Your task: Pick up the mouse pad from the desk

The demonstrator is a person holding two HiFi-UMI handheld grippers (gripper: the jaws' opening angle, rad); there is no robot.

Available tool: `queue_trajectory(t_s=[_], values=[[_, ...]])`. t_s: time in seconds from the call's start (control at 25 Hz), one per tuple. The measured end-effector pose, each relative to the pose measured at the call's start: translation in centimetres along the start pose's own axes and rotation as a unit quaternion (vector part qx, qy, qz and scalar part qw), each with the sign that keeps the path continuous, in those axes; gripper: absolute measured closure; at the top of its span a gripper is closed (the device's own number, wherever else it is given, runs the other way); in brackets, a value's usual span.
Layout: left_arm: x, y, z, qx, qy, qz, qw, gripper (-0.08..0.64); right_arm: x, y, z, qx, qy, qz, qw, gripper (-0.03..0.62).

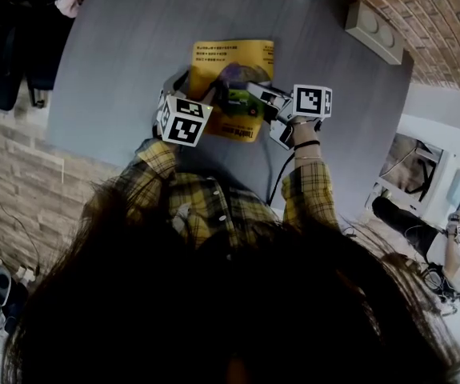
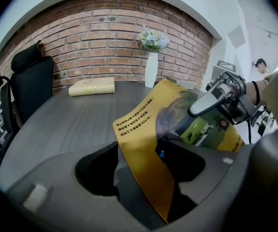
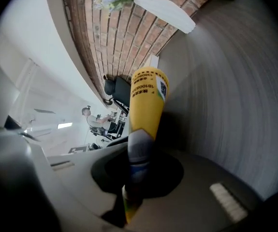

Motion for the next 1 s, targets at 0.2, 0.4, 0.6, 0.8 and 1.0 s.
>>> queue_trajectory(t_s=[0.2,0.4,0.6,0.8,1.0], values=[[0.4,-1.7,0.9,0.026,-0.004,-0.004,0.9997,0.253,-3.0,-0.9,0.4,0.022,-0.037,0.014,0.999,0.569],[1.1,-3.8,2.6,0.05,0.004,-0.005,0.9987,0.262,-5.4,-2.6,1.2,0.058,-0.073,-0.003,0.996,0.569],[2.4,-5.6,4.8,0.083,0.009,-0.017,0.9964,0.262,-7.5,-5.4,2.4,0.101,-0.133,-0.031,0.985,0.569],[3.9,-7.9,6.4,0.109,0.012,-0.033,0.9934,0.264,-9.8,-8.6,3.3,0.152,-0.21,-0.08,0.963,0.569],[5.4,-10.4,8.2,0.141,0.024,-0.048,0.9885,0.286,-12.2,-12.0,3.9,0.198,-0.282,-0.151,0.926,0.569]])
Point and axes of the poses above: the fingertips, and each gripper's own axes: y forward along the fingers, x to its right, z out of its top, the point moved 2 cm from there along -y, backward along the fingers, and after that the axes turned 11 degrees about -y, right-handed, at the moved point
